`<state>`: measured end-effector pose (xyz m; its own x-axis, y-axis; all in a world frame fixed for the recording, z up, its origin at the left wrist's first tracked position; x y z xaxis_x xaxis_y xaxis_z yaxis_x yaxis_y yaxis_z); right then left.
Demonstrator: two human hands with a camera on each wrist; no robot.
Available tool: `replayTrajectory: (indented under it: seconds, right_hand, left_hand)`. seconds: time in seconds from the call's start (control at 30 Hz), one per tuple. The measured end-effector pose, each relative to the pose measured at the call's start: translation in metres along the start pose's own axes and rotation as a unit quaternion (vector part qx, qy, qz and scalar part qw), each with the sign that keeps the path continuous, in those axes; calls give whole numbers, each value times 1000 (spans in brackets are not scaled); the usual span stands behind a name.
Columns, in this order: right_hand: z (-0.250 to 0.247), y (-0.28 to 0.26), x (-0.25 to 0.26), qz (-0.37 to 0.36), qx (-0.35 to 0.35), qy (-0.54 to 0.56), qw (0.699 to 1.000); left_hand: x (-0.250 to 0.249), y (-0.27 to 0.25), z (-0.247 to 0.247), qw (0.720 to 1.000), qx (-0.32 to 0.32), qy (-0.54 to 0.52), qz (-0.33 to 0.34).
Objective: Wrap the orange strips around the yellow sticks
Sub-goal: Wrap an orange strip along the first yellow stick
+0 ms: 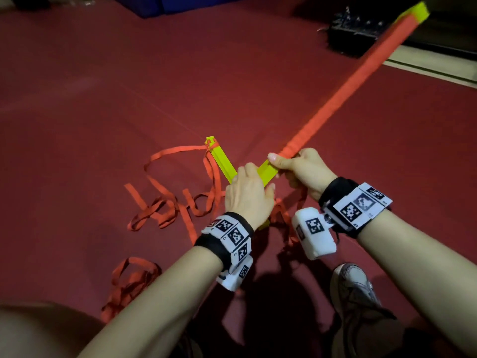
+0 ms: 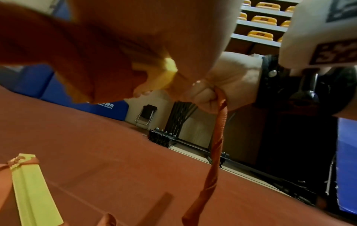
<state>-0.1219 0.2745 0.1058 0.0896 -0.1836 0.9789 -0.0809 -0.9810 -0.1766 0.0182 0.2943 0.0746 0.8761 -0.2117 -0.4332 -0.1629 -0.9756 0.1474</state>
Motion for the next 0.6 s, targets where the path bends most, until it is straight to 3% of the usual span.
replayTrajectory:
  seconds: [0.1,0.17,0.23,0.3,0.37,0.43,0.53,0.6]
  right_hand:
    - [-12,-1,1,-9,35,33,999]
    - [-20,-1,4,-24,66,56,996]
    - [-26,-1,8,-38,102,74,991]
    - [-27,-3,14,-54,124,68,988]
    - [-27,-5,18,-68,130,31,989]
    - [-26,-5,22,-82,114,-14,990]
    - [-23,1,23,-106,53,-82,990]
    - [-16,4,18,-116,36,-106,987]
  left_hand:
    - [-1,9,-8,998,63,-30,-7]
    - [2,21,-17,977,138,-156,-34]
    - [7,28,-25,916,210,-336,-67]
    - [13,27,-26,855,291,-422,-75]
    - [13,20,-25,834,315,-448,-69]
    - [12,16,-18,839,266,-471,-65]
    - [17,19,-12,921,104,-372,-49]
    - [20,18,-10,956,27,-289,-49]
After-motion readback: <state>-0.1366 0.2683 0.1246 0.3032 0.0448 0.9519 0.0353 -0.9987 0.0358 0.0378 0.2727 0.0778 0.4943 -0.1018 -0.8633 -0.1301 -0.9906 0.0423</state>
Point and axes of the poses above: each hand's wrist, its own y-axis towards the middle knuckle, its own z-axis out of the palm, x = y × z, the point moved 1 cm from there along y, towards the middle knuckle, and after that the axes turned 3 degrees about y, right-handed, at the moved point
